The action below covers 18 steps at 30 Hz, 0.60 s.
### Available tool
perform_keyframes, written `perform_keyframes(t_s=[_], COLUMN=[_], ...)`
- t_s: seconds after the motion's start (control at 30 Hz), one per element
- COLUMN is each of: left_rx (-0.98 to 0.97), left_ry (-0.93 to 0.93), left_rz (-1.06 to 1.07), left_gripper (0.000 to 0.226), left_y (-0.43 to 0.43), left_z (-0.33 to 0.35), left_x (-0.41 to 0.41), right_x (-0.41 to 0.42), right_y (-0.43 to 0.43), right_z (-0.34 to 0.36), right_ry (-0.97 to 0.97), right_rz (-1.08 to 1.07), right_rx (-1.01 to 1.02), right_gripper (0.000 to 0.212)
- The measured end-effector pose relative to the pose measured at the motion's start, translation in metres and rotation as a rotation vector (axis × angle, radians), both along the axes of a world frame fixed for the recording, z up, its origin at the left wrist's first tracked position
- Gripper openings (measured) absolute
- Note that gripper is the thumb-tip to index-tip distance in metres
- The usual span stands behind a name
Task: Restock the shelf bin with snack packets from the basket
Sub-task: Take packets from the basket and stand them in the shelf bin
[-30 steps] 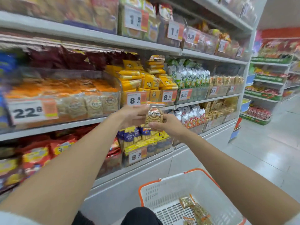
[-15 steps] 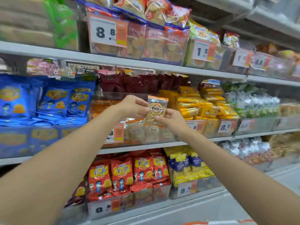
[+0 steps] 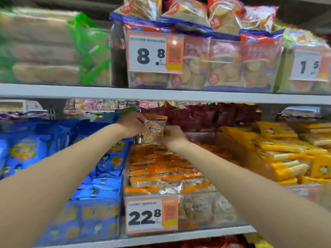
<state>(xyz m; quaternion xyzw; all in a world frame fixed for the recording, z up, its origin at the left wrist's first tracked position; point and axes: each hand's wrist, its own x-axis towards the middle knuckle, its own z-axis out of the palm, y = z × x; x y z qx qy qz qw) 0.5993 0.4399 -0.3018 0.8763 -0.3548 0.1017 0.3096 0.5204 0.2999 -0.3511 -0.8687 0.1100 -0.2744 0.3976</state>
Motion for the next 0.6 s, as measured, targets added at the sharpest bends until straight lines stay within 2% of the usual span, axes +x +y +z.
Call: perform_keyframes(t_s=[0.1, 0.17, 0.23, 0.3, 0.43, 0.6], left_rx=[0.024, 0.046, 0.109, 0.166, 0.2, 0.248], left_ry=[-0.109, -0.179, -0.222, -0.237, -0.231, -0.259], left_rz=[-0.005, -0.019, -0.026, -0.016, -0.045, -0.03], left_gripper=[0.011, 0.022, 0.021, 0.012, 0.014, 0.014], left_y=[-0.005, -0.008, -0.011, -0.013, -0.015, -0.015], left_z=[0.001, 0.0, -0.002, -0.003, -0.008, -0.014], left_x=[0.024, 0.033, 0.041, 0.05, 0.06, 0.061], right_x=[0.03, 0.041, 0.05, 0.057, 0.065, 0.06], right_y=[-0.009, -0.014, -0.018, -0.021, -0.019, -0.02], right_z=[0.0, -0.004, -0.009, -0.016, -0.034, -0.027], right_ry=[0.018, 0.027, 0.037, 0.084, 0.185, 0.272], right_rz=[0.029, 0.047, 0.041, 0.042, 0.09, 0.131], right_rx=[-0.117, -0.149, -0.193, -0.219, -0.219, -0.206], right_gripper=[0.022, 0.023, 0.024, 0.025, 0.031, 0.021])
